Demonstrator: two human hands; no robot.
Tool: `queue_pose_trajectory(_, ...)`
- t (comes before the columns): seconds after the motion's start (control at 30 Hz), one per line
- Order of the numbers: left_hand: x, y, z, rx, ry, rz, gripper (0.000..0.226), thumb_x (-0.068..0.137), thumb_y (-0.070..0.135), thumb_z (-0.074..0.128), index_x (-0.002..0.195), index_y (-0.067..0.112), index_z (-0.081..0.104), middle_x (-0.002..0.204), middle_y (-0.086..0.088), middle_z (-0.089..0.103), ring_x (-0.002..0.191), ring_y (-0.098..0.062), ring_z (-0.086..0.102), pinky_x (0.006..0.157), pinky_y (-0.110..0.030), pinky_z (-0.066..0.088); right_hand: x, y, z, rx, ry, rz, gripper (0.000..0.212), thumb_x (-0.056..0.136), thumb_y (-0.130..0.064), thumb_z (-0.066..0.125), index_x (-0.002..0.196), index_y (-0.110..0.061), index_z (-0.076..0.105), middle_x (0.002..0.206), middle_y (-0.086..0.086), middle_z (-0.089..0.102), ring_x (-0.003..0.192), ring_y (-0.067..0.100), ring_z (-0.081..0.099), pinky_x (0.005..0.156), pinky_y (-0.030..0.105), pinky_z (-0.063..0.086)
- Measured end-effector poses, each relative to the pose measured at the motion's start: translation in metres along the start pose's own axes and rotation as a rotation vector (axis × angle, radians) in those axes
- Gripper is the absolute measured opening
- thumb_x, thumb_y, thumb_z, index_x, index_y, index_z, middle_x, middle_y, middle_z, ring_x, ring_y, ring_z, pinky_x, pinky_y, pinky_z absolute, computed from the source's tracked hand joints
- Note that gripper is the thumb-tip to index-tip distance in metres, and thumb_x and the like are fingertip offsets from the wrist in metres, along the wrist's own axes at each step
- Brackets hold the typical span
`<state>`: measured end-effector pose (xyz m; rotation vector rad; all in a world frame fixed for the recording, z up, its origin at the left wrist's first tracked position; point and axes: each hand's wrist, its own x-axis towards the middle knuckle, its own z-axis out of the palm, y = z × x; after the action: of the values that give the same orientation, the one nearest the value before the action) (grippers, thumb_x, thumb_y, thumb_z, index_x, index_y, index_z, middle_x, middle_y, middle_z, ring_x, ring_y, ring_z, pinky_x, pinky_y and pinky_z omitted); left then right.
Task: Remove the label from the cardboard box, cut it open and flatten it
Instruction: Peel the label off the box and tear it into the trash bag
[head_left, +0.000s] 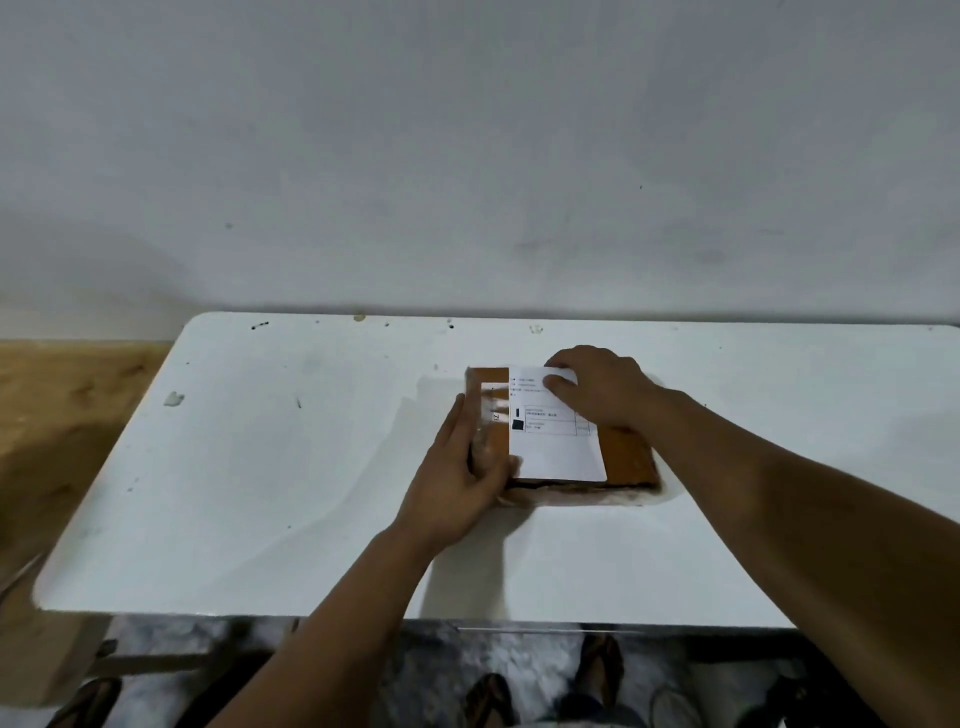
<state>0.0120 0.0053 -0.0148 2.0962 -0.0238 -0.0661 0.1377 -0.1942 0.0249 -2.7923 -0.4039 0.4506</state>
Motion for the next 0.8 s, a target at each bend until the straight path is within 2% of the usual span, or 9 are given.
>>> queue_pose_trajectory(0.13, 0.002, -0.003, 0.0, 0.055, -0.006, 0.022, 0.095, 0.096, 0.043, 0.067, 0.16, 0.051, -0.003, 0.166, 0.018, 0.024, 0.153, -0.004, 0.023, 0.115, -0.041, 0.042, 0.008, 0.0, -0.01, 0.131, -0.067, 0.006, 0.028, 0.091, -0.043, 0.056, 0.111, -0.025, 0.065, 0.116, -0.006, 0.064, 0.106, 0.019, 0.059, 0.095, 0.046, 0.047)
queue_pose_trajectory(0.3, 0.001, -0.006, 0.002, 0.075, -0.014, 0.041, 0.095, 0.097, 0.043, 0.066, 0.159, 0.052, -0.005, 0.167, 0.021, 0.019, 0.151, 0.001, 0.024, 0.112, -0.032, 0.041, 0.015, -0.002, -0.02, 0.293, -0.113, 0.013, 0.026, 0.084, -0.028, 0.066, 0.108, -0.018, 0.066, 0.111, -0.003, 0.064, 0.098, 0.015, 0.06, 0.081, 0.031, 0.049)
queue_pose_trajectory(0.37, 0.001, -0.004, 0.002, 0.084, -0.027, 0.044, 0.094, 0.098, 0.044, 0.064, 0.158, 0.053, -0.007, 0.166, 0.022, 0.019, 0.147, 0.006, 0.025, 0.108, -0.027, 0.04, 0.018, -0.007, -0.022, 0.315, -0.138, 0.036, 0.025, 0.083, -0.021, 0.064, 0.105, -0.009, 0.068, 0.108, 0.004, 0.067, 0.099, 0.024, 0.063, 0.081, 0.038, 0.052)
queue_pose_trajectory(0.43, 0.0, -0.002, 0.001, 0.083, -0.044, 0.047, 0.095, 0.098, 0.045, 0.063, 0.157, 0.055, -0.011, 0.167, 0.024, 0.016, 0.143, 0.014, 0.021, 0.107, -0.024, 0.037, 0.023, -0.011, -0.022, 0.361, -0.192, 0.092, 0.034, 0.086, -0.021, 0.059, 0.105, 0.007, 0.064, 0.11, 0.02, 0.067, 0.099, 0.04, 0.063, 0.076, 0.043, 0.051)
queue_pose_trajectory(0.5, 0.0, -0.001, -0.001, 0.073, -0.068, 0.05, 0.096, 0.095, 0.054, 0.063, 0.156, 0.055, -0.011, 0.167, 0.025, 0.012, 0.146, 0.015, 0.015, 0.113, -0.031, 0.038, 0.026, -0.015, -0.025, 0.382, -0.241, 0.151, 0.04, 0.093, -0.026, 0.056, 0.104, 0.012, 0.061, 0.11, 0.026, 0.065, 0.088, 0.038, 0.063, 0.069, 0.037, 0.046)
queue_pose_trajectory(0.57, 0.0, -0.001, -0.003, 0.071, -0.107, 0.036, 0.107, 0.084, 0.068, 0.067, 0.156, 0.055, -0.011, 0.167, 0.026, 0.007, 0.153, 0.005, 0.011, 0.12, -0.041, 0.036, 0.031, -0.017, -0.026, 0.364, -0.258, 0.185, 0.043, 0.094, -0.028, 0.057, 0.115, 0.009, 0.062, 0.118, 0.023, 0.065, 0.098, 0.037, 0.066, 0.083, 0.044, 0.053)
queue_pose_trajectory(0.63, 0.0, -0.001, -0.006, 0.068, -0.142, 0.02, 0.126, 0.071, 0.069, 0.079, 0.156, 0.055, -0.013, 0.167, 0.027, 0.004, 0.154, 0.002, 0.011, 0.121, -0.042, 0.036, 0.035, -0.017, -0.028, 0.379, -0.238, 0.204, 0.039, 0.09, -0.026, 0.063, 0.116, 0.003, 0.066, 0.12, 0.02, 0.066, 0.11, 0.036, 0.063, 0.095, 0.047, 0.05)
queue_pose_trajectory(0.7, 0.0, -0.002, -0.008, 0.092, -0.149, 0.006, 0.138, 0.063, 0.063, 0.087, 0.156, 0.054, -0.014, 0.167, 0.028, 0.002, 0.153, 0.004, 0.012, 0.12, -0.04, 0.037, 0.037, -0.017, -0.029, 0.375, -0.206, 0.19, 0.028, 0.089, -0.023, 0.067, 0.108, -0.004, 0.073, 0.115, 0.01, 0.07, 0.105, 0.027, 0.065, 0.09, 0.039, 0.053)
queue_pose_trajectory(0.8, 0.0, -0.003, -0.006, 0.119, -0.118, 0.019, 0.136, 0.066, 0.059, 0.088, 0.158, 0.051, -0.012, 0.167, 0.028, 0.003, 0.147, 0.013, 0.013, 0.118, -0.034, 0.039, 0.036, -0.019, -0.029, 0.375, -0.175, 0.133, 0.019, 0.089, -0.021, 0.067, 0.102, -0.009, 0.075, 0.109, 0.004, 0.071, 0.095, 0.018, 0.063, 0.076, 0.03, 0.049)
